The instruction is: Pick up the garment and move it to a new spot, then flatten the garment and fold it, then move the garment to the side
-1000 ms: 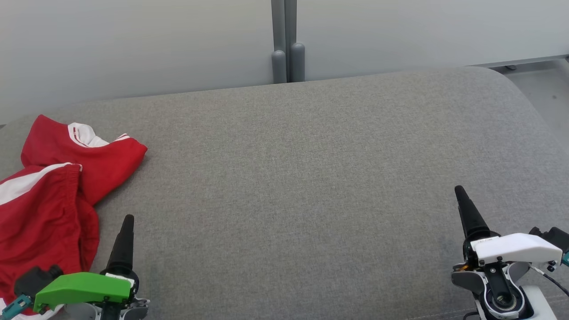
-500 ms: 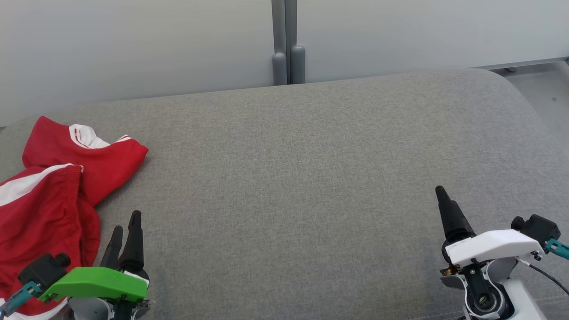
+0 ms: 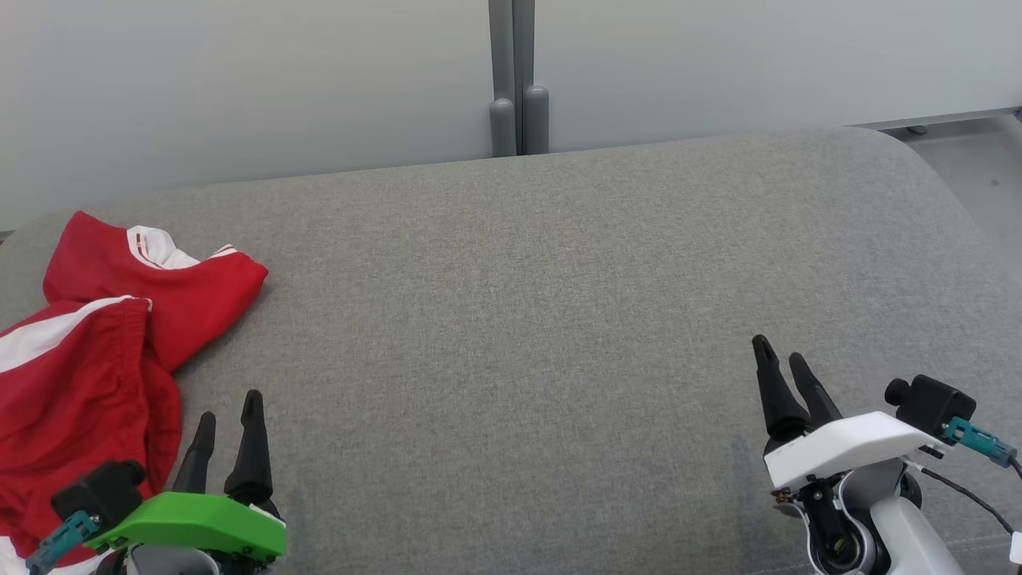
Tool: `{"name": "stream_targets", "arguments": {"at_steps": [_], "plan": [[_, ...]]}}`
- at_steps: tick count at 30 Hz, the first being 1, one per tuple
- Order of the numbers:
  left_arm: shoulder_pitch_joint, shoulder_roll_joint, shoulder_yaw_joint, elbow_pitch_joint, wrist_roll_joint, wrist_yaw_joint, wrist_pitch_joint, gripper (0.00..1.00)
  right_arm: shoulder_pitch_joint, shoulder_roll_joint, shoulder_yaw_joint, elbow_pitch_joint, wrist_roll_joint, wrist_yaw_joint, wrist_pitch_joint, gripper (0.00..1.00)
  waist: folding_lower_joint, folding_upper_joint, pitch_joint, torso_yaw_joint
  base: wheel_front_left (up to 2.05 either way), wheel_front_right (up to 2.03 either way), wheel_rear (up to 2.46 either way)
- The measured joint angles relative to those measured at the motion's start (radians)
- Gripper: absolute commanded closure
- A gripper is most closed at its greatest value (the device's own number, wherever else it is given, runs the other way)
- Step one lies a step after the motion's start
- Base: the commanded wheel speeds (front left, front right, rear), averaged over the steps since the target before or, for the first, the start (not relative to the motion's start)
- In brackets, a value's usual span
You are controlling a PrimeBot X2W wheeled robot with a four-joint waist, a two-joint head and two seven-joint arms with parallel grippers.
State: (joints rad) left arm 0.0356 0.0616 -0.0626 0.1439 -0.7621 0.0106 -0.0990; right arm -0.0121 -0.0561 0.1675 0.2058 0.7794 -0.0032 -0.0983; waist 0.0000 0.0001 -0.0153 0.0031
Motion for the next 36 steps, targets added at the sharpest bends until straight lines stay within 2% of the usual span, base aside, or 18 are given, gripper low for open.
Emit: {"name": "stream_targets", "arguments": {"at_steps": [36], "plan": [[0.058, 0.001, -0.036, -0.086, 0.5, 0.083, -0.123, 0.0, 0.0, -0.012, 0.149, -0.049, -0.499, -0.07, -0.123, 0.0, 0.0, 0.0, -0.011, -0.002, 0.0, 0.0, 0.0]]}}
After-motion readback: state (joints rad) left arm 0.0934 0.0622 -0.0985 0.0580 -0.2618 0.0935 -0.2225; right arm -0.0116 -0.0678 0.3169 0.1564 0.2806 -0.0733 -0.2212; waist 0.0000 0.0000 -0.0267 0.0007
